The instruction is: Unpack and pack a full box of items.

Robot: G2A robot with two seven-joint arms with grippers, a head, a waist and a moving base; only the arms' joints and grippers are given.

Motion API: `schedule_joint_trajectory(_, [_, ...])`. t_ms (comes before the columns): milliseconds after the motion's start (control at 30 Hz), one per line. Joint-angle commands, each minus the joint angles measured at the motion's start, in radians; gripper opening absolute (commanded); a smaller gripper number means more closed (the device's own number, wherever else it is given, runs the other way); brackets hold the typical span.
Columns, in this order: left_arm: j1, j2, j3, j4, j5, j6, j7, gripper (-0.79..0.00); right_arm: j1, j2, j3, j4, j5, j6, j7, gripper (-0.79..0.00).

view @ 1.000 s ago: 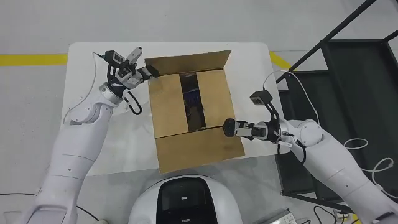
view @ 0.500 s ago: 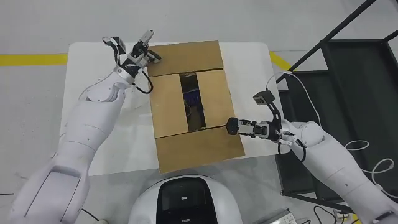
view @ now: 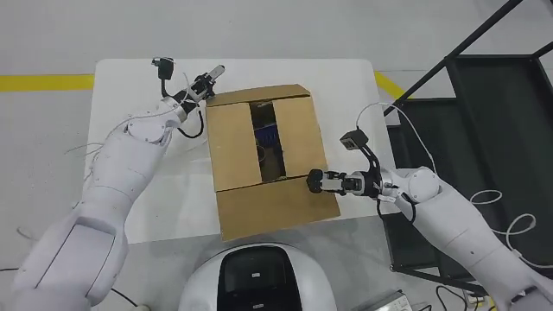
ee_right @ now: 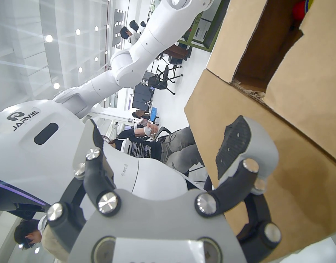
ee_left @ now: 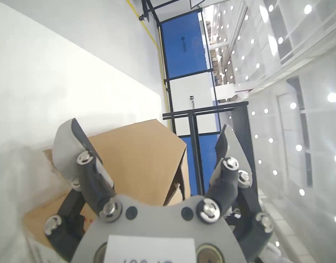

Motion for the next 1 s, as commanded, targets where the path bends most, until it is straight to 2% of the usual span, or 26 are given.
schedule_joint_trajectory(0, [-0.002,0.003,0.0,0.003,0.035,-0.004,0.004,0.0,0.009,-0.003,-0.008,0.004,-0.002,0.001,0.001,0.0])
schedule_joint_trajectory(200, [-0.001,0.026,-0.068,-0.016,-0.016,-0.078,0.012,0.0,0.04,-0.008,-0.016,-0.007,-0.04,0.006,0.006,0.0])
schedule_joint_trajectory(300, [0.024,0.053,-0.128,-0.055,-0.064,-0.147,-0.027,0.0,0.073,-0.01,-0.012,-0.022,-0.081,0.024,0.022,0.0])
schedule_joint_trajectory(367, [0.061,0.082,-0.185,-0.106,-0.116,-0.178,-0.106,0.0,0.105,-0.014,-0.007,-0.026,-0.115,0.098,-0.009,0.0])
schedule_joint_trajectory(500, [0.149,0.137,-0.282,-0.223,-0.181,-0.179,-0.278,0.0,0.154,-0.027,-0.018,-0.057,-0.144,0.203,-0.055,0.0])
schedule_joint_trajectory(733, [0.384,0.239,-0.478,-0.539,-0.244,-0.091,-0.645,0.0,0.276,-0.07,-0.124,-0.072,-0.358,0.443,-0.143,0.0])
schedule_joint_trajectory(867, [0.495,0.276,-0.564,-0.687,-0.294,-0.031,-0.824,0.0,0.328,-0.104,-0.195,-0.046,-0.396,0.508,-0.175,0.0])
schedule_joint_trajectory(967, [0.525,0.289,-0.597,-0.733,-0.319,0.002,-0.89,0.0,0.355,-0.127,-0.225,-0.017,-0.364,0.503,-0.18,0.0])
